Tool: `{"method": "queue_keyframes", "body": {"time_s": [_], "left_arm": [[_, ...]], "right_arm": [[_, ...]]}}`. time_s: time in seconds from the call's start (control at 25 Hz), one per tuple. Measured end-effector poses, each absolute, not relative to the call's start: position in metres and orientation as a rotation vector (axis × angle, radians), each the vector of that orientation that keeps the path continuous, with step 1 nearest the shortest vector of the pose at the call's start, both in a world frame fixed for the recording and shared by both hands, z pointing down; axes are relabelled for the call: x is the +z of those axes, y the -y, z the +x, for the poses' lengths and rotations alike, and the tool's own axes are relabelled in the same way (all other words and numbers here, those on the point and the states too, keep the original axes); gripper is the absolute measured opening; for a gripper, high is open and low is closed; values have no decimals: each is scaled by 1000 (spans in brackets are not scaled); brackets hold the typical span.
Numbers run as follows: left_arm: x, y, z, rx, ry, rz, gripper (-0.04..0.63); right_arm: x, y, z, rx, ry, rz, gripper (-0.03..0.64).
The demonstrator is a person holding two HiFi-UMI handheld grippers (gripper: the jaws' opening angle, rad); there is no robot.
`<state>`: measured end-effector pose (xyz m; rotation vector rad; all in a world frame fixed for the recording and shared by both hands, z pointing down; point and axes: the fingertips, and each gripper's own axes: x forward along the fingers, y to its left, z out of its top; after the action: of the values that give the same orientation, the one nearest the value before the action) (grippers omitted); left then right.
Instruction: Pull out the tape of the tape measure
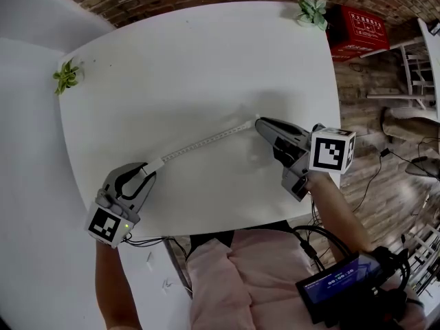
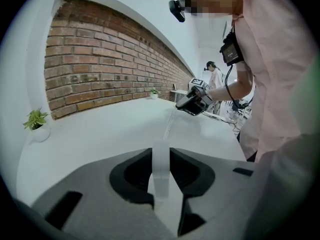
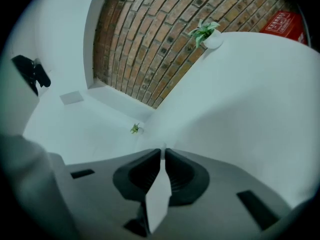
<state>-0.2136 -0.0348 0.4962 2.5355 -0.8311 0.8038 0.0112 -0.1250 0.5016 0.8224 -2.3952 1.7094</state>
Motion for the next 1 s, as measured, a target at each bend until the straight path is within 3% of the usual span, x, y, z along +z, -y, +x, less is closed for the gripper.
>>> {"method": "queue_keyframes", "body": {"time_s": [1.0], "left_arm": [[507,46,-220,769,819,2515,107]], "right_arm": [[528,123,16,1767,2241,893,37]]}}
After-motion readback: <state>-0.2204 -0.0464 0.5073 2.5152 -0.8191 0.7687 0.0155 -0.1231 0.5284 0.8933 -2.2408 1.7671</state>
